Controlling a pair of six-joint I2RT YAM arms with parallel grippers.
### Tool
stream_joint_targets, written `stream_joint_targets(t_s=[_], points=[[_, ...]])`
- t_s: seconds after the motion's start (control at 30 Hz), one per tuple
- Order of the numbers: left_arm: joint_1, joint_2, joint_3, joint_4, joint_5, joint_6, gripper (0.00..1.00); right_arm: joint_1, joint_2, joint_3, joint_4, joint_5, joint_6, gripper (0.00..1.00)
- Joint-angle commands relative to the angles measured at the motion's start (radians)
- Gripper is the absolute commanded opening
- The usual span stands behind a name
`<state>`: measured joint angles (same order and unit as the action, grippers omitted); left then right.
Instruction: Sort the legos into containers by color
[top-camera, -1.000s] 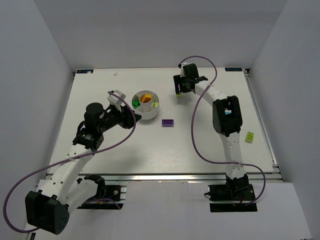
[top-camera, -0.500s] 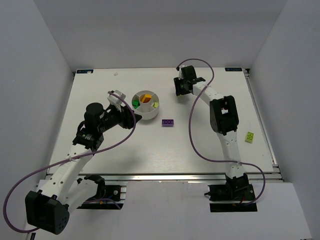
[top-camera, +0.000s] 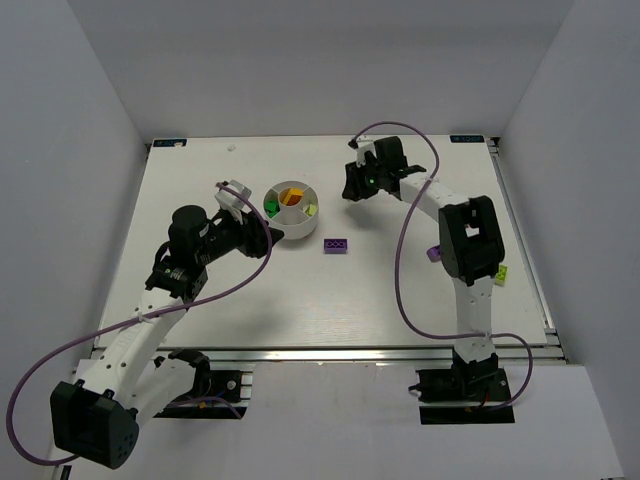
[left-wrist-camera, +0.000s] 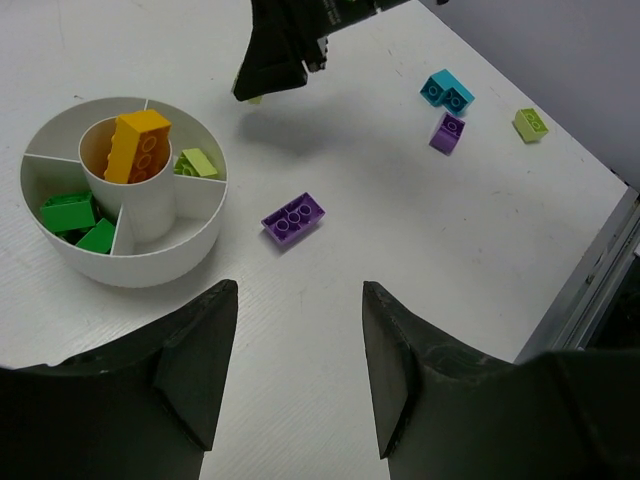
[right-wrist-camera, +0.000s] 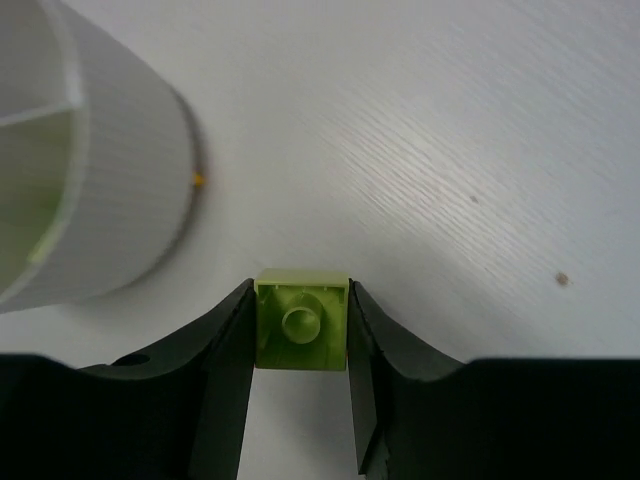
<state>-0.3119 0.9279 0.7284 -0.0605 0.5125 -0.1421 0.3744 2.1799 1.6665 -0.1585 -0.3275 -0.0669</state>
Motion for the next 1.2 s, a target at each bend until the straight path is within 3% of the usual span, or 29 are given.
stream_joint_targets(t_s=[0.0, 0.17, 0.23, 0.37, 0.6, 1.07, 1.17], points=[[-0.004, -0.009, 0.017, 0.002, 0.018, -0.004, 0.63, 0.001, -0.123, -0.036, 0.186, -0.234, 0.013, 0.00], [-0.004, -0.012, 0.016, 0.004, 0.020, -0.004, 0.63, 0.001, -0.126, -0.072, 0.275, -0.461, 0.281, 0.00], [-0.004, -0.012, 0.017, 0.004, 0.021, -0.002, 0.63, 0.012, -0.112, -0.083, 0.332, -0.511, 0.396, 0.00], [-0.004, -0.015, 0.016, 0.007, 0.020, -0.002, 0.63, 0.032, -0.089, -0.071, 0.355, -0.535, 0.475, 0.00], [-0.004, -0.020, 0.016, 0.005, 0.021, -0.002, 0.63, 0.084, -0.071, -0.067, 0.379, -0.506, 0.526, 0.00], [-0.004, -0.024, 0.016, 0.007, 0.020, -0.001, 0.63, 0.098, -0.029, -0.047, 0.338, -0.417, 0.504, 0.18], [-0.004, -0.024, 0.016, 0.007, 0.023, -0.001, 0.63, 0.098, -0.031, -0.040, 0.327, -0.412, 0.486, 0.27]])
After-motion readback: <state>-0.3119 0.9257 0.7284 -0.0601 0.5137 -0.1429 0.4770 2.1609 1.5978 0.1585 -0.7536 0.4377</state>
